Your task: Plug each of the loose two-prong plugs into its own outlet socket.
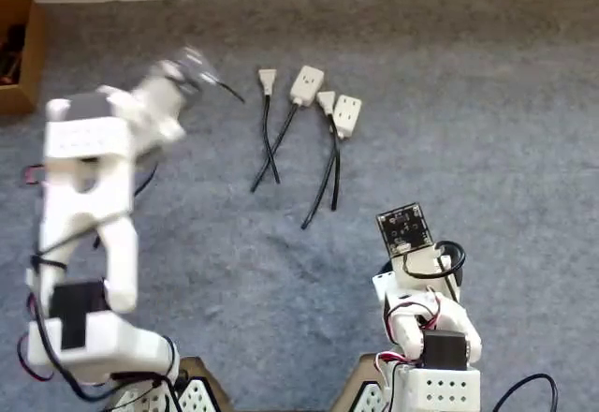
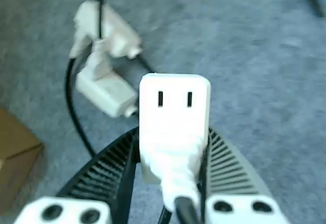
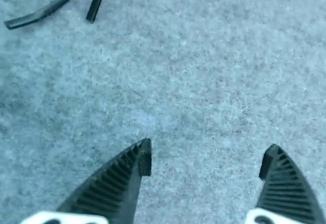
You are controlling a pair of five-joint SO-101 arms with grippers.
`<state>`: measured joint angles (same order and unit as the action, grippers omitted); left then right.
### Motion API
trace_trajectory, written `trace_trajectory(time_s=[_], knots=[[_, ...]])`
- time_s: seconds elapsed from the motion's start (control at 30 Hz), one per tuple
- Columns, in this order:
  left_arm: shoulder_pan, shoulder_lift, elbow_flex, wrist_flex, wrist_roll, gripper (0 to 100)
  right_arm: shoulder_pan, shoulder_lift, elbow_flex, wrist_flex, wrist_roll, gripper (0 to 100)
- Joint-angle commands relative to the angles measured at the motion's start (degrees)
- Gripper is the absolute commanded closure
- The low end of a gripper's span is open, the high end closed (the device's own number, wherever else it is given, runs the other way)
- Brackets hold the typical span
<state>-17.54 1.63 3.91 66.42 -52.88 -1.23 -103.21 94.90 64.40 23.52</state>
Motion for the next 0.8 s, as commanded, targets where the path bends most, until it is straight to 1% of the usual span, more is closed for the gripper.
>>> trace_trajectory(time_s=[0.0,0.13,0.23,0.33,0.4,0.47,0.67,0.77], knots=[[-5.58,7.6,-10.51,-3.43,5.45,99,0.13,-1.36,4.26,-0.04,0.62,66.6],[-7.43,20.26,-22.55,-6.24,13.1,99,0.13,-1.36,4.26,-0.04,0.62,66.6],[-7.16,29.49,-31.43,-5.89,16.09,98,0.13,-1.36,4.26,-0.04,0.62,66.6],[-7.25,36.79,-38.64,-5.89,20.84,89,0.13,-1.36,4.26,-0.04,0.62,66.6],[-7.43,40.48,-42.51,-5.36,22.15,84,0.13,-1.36,4.26,-0.04,0.62,66.6],[-7.52,43.3,-46.02,-4.13,22.15,82,0.13,-1.36,4.26,-0.04,0.62,66.6],[-9.1,46.02,-54.73,0.88,22.77,81,0.13,-1.36,4.26,0.04,0.7,66.6],[-9.45,45.05,-60.79,4.22,28.04,81,0.13,-1.36,4.26,0.04,0.7,66.6]])
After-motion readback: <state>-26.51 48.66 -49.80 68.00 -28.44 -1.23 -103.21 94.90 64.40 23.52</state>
